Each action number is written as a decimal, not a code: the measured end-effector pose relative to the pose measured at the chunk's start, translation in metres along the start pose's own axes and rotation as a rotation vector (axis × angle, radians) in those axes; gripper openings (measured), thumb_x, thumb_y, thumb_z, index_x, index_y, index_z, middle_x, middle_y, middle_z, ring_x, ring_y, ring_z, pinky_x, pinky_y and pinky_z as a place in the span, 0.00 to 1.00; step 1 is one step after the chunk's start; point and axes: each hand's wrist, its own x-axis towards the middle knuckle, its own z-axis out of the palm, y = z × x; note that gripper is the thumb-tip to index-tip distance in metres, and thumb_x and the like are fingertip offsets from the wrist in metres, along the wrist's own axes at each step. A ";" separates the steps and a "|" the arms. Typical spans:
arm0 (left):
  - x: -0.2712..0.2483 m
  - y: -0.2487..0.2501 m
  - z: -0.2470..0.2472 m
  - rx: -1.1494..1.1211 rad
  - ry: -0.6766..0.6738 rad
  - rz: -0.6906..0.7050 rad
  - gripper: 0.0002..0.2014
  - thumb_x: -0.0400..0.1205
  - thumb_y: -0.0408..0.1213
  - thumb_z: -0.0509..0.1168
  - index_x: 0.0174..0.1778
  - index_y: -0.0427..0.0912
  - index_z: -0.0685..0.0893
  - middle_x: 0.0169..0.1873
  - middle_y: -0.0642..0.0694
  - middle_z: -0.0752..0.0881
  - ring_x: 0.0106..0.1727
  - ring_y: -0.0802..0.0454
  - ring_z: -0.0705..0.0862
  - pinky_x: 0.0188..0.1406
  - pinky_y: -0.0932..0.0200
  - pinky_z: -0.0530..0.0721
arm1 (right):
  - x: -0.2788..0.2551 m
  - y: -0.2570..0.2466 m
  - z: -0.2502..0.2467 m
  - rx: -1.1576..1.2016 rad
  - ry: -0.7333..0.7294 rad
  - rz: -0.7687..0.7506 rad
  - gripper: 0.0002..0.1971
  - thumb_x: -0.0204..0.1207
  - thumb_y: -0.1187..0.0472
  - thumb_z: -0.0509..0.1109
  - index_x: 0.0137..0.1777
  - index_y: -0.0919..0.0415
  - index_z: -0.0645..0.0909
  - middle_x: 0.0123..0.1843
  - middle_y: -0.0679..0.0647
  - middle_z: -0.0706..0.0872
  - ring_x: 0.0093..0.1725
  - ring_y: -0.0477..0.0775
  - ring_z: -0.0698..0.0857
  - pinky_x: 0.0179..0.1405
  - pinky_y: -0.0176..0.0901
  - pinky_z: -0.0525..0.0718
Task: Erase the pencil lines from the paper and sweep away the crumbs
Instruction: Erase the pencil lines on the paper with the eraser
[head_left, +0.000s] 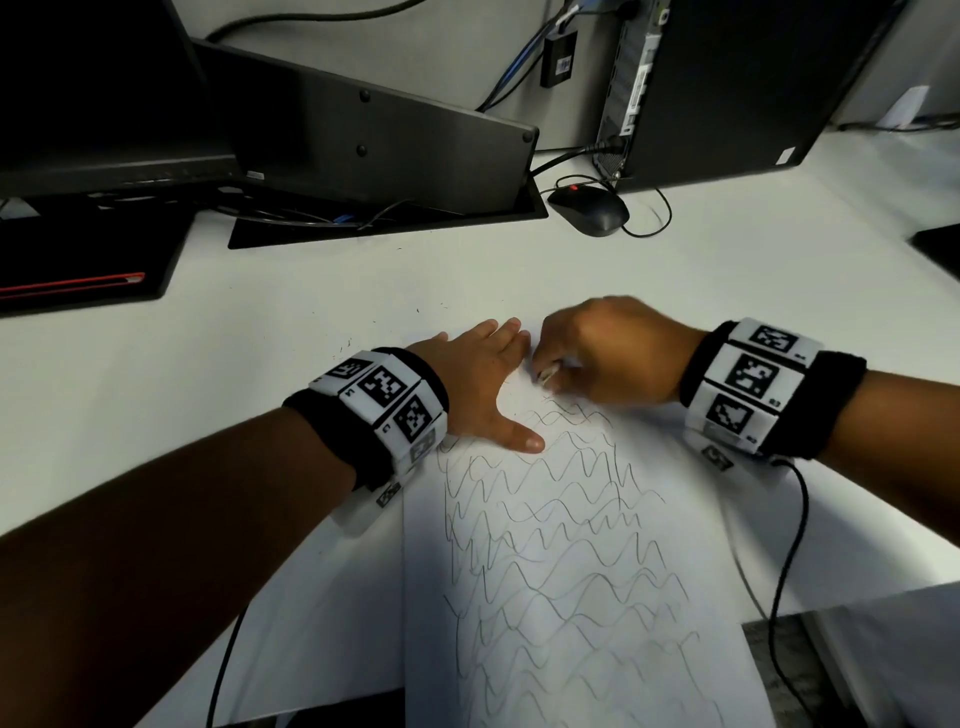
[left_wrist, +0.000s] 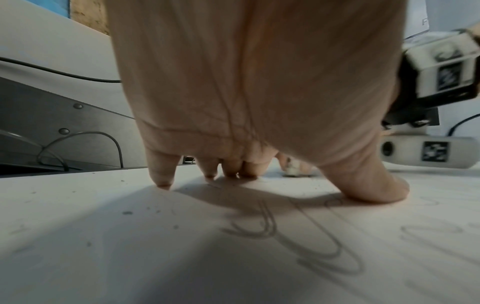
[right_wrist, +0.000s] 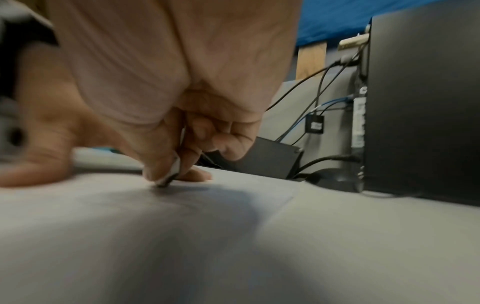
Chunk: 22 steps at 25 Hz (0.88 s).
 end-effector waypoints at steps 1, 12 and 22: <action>0.000 0.000 0.000 -0.018 0.002 0.002 0.59 0.72 0.74 0.63 0.88 0.49 0.39 0.87 0.52 0.37 0.87 0.53 0.39 0.85 0.38 0.49 | -0.002 -0.006 0.003 0.038 -0.052 -0.055 0.09 0.76 0.54 0.71 0.53 0.45 0.88 0.54 0.41 0.87 0.53 0.48 0.84 0.49 0.42 0.80; 0.001 -0.003 0.001 -0.019 -0.007 0.006 0.59 0.71 0.75 0.63 0.88 0.51 0.39 0.87 0.52 0.36 0.87 0.54 0.38 0.86 0.39 0.48 | 0.005 -0.001 -0.004 -0.003 0.005 -0.016 0.09 0.76 0.54 0.71 0.54 0.42 0.87 0.55 0.40 0.86 0.55 0.48 0.84 0.48 0.40 0.77; -0.002 0.000 0.000 0.027 -0.021 -0.009 0.59 0.72 0.75 0.61 0.88 0.47 0.36 0.87 0.51 0.35 0.87 0.54 0.37 0.86 0.39 0.48 | 0.000 0.007 -0.005 -0.018 0.034 0.041 0.09 0.75 0.54 0.71 0.53 0.45 0.88 0.52 0.41 0.87 0.52 0.48 0.84 0.44 0.37 0.70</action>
